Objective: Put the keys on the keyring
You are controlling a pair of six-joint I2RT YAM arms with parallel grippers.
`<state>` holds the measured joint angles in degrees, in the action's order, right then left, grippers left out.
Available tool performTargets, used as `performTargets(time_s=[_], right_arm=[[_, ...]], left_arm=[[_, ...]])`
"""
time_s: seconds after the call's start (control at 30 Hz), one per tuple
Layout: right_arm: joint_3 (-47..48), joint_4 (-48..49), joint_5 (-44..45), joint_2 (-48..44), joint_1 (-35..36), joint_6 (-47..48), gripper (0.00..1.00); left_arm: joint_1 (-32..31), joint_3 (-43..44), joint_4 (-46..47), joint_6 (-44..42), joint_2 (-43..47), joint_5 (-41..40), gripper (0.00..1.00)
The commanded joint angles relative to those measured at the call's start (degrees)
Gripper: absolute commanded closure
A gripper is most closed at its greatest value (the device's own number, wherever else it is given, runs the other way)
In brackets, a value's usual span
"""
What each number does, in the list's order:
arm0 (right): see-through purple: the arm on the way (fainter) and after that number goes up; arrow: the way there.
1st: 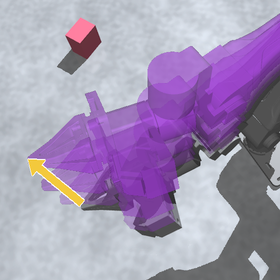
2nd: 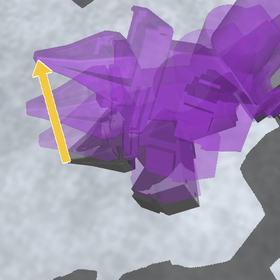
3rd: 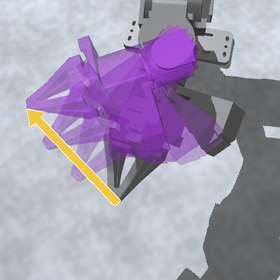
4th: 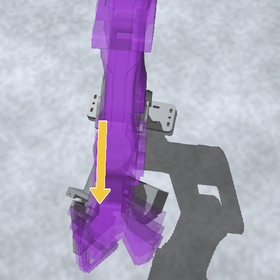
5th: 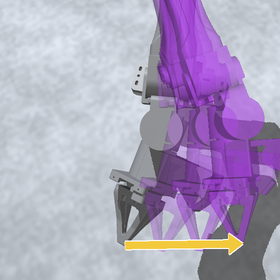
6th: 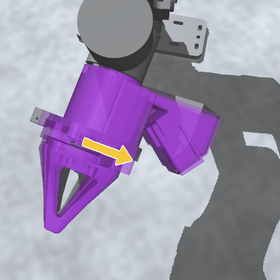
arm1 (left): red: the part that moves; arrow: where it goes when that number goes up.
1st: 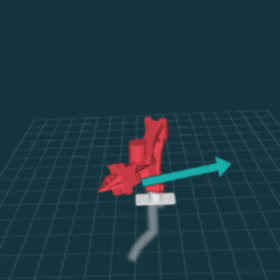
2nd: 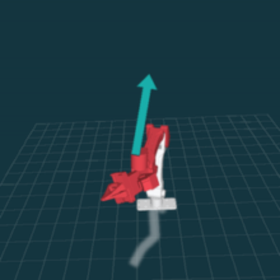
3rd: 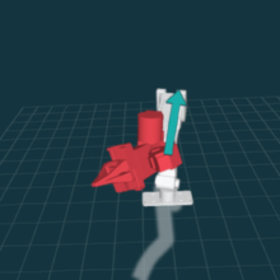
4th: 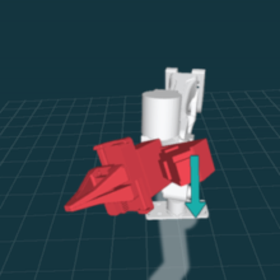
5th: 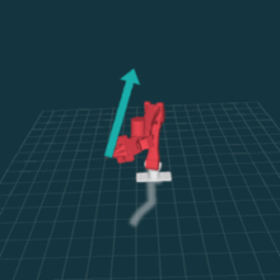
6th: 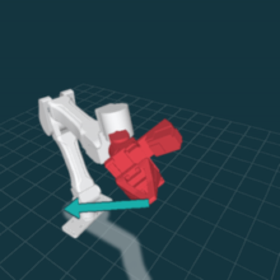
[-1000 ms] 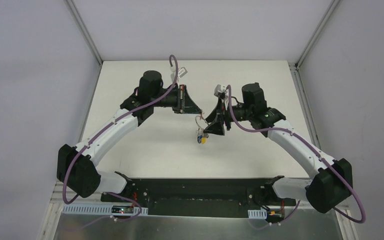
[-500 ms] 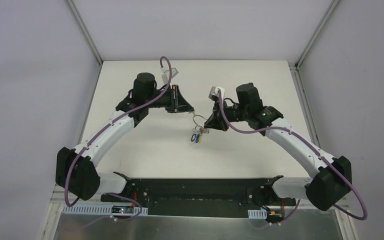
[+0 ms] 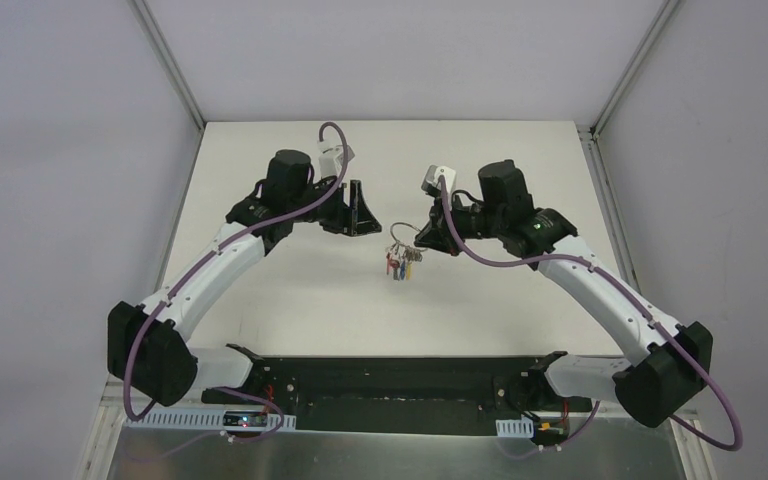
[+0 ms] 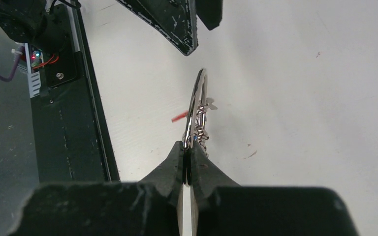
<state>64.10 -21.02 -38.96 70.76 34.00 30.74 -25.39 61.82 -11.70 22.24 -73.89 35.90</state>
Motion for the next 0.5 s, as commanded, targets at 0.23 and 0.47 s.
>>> performTargets(time_s=[0.23, 0.47], right_arm=[[4.8, 0.0, 2.1, -0.2, 0.2, 0.7, 1.0], [2.6, 5.8, -1.1, 4.1, 1.0, -6.9, 0.97]], left_arm=[[0.8, 5.7, -13.2, -13.0, 6.0, -23.7, 0.22], [1.3, 8.2, -16.4, -15.2, 8.1, -32.0, 0.1]])
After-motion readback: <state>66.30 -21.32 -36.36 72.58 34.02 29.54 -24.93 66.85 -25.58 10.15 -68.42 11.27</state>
